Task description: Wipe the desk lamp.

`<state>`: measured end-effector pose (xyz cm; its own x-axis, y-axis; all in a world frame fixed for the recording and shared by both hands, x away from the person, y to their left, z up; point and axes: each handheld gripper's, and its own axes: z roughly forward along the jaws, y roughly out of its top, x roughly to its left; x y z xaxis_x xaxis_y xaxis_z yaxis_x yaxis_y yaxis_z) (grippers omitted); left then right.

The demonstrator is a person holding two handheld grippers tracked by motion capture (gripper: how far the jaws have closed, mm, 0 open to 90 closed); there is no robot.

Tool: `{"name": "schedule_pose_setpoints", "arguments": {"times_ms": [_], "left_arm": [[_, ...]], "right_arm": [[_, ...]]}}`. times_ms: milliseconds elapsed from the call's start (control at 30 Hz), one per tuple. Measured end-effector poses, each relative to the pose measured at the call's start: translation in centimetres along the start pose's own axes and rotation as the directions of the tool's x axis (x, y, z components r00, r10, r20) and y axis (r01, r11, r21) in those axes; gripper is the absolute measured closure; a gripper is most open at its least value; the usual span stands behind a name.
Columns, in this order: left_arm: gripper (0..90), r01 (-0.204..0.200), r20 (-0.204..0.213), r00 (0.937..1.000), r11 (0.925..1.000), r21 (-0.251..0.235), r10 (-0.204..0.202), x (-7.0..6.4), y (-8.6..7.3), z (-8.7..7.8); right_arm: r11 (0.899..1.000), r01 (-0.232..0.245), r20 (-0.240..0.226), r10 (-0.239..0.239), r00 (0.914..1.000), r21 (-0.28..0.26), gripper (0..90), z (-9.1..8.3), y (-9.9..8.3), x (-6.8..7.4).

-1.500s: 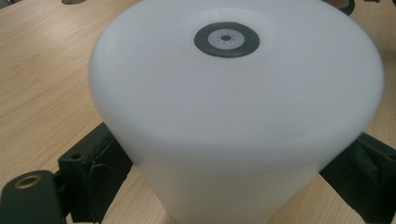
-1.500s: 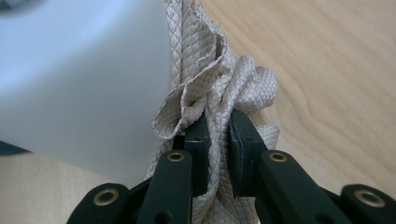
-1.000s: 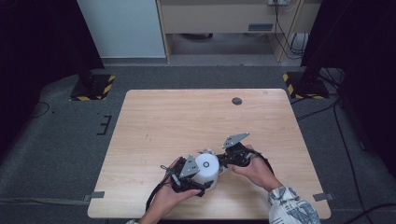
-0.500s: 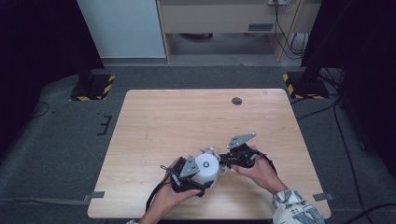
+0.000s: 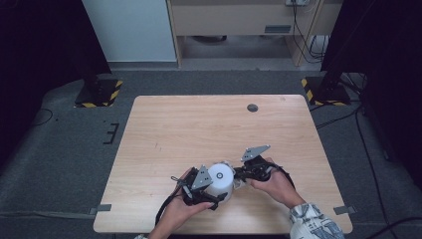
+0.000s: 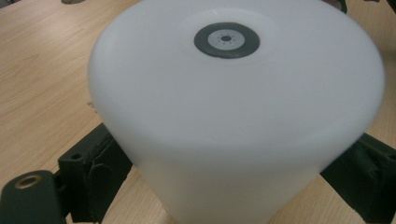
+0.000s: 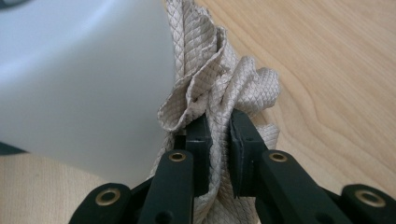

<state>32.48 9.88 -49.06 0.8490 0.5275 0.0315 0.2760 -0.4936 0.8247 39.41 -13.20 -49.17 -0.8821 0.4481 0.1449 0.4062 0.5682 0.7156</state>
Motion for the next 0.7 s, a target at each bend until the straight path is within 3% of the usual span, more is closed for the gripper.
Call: {"name": "schedule_pose_setpoints", "arguments": {"times_ms": [133, 367, 500, 633, 700], "left_arm": [[7.5, 0.000, -0.001, 1.0000, 1.0000, 0.001, 0.000, 0.0, 0.0, 0.0], [7.5, 0.001, -0.003, 1.0000, 1.0000, 0.000, -0.001, 0.0, 0.0, 0.0], [7.4, 0.003, -0.004, 1.0000, 1.0000, -0.002, -0.003, 0.0, 0.0, 0.0], [7.5, 0.004, -0.002, 1.0000, 1.0000, -0.005, -0.004, 0.0, 0.0, 0.0], [7.5, 0.003, 0.000, 1.0000, 1.0000, -0.004, -0.003, 0.0, 0.0, 0.0]], "right_arm": [[1.000, -0.003, 0.007, 0.003, 1.0000, -0.014, 80.2, -0.9, -0.4, 0.4], [0.996, -0.017, 0.025, 0.020, 0.9995, -0.087, 80.2, -3.8, -1.6, 1.8], [0.987, -0.002, 0.048, 0.010, 0.9988, -0.162, 80.1, -5.9, -1.2, 3.4], [0.985, 0.011, 0.066, 0.000, 0.9978, -0.170, 80.1, -6.1, -1.1, 4.2], [0.989, 0.013, 0.072, -0.002, 0.9974, -0.149, 80.1, -5.6, -1.3, 4.4]]}}
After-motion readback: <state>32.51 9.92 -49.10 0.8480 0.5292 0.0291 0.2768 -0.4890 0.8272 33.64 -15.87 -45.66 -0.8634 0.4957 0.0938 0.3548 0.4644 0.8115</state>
